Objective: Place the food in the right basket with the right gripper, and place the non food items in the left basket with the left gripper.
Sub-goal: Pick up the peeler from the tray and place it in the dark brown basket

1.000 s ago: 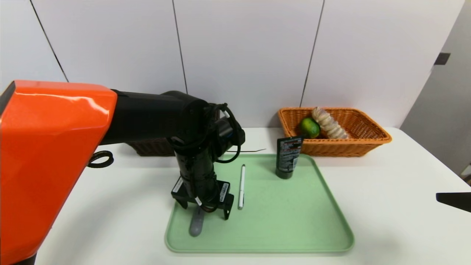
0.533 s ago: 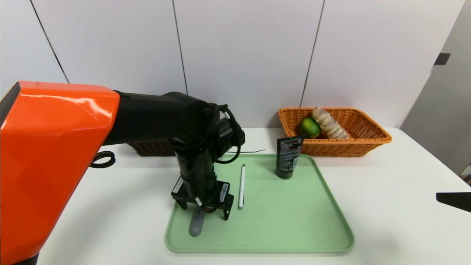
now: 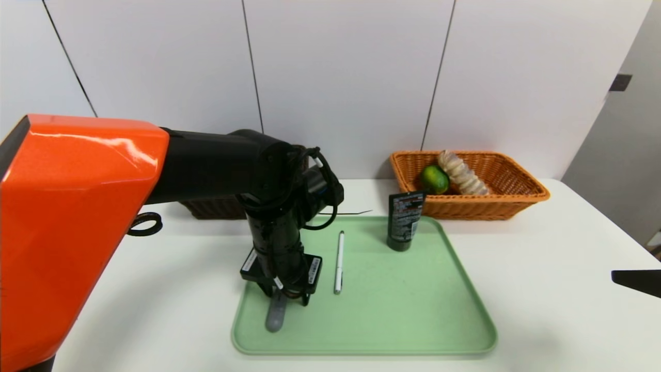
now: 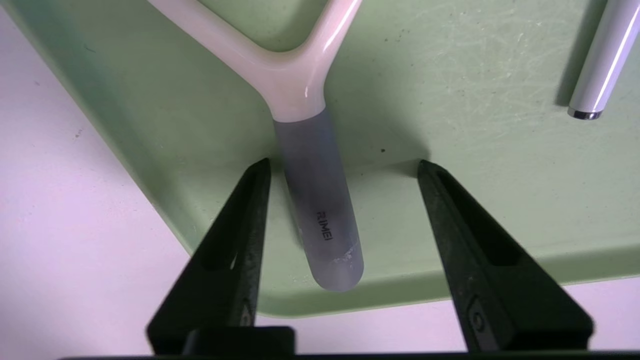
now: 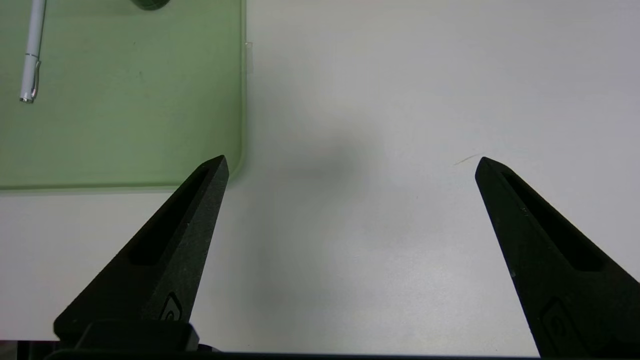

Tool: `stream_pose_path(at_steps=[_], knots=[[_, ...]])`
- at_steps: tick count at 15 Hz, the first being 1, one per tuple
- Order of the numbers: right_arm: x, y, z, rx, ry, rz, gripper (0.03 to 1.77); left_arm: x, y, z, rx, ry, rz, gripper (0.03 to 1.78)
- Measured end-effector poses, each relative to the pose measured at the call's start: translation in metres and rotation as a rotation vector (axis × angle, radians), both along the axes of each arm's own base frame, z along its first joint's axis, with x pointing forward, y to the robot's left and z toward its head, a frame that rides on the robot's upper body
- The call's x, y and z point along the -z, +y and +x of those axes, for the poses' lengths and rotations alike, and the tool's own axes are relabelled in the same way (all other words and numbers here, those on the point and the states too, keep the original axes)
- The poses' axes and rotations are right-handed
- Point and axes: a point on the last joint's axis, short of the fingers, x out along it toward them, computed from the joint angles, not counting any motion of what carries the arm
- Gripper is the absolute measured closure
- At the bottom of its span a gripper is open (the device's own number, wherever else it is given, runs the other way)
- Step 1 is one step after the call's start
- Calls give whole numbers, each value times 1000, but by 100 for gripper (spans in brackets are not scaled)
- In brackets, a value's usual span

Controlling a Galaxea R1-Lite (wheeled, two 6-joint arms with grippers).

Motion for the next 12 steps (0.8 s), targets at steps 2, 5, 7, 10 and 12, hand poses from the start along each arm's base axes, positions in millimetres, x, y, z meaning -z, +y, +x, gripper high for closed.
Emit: stream_pose_path(at_steps=[2,5,7,10,12], knots=[[0,0,0,-1,0,0,9,0,0,0,-1,1,-1,102],[0,0,-1,-2,-1,-1,9,0,0,0,-2,2,-1,154],[0,0,-1,-3,-3,0,9,-1,1,-1,0,3,0,154],[-1,0,-3,-8,-8,2,9,-8,2,-6,7,-1,-4,154],[-1,0,-3,-7,-12,3,9,-20,1,-13,26,-25,-29,154]])
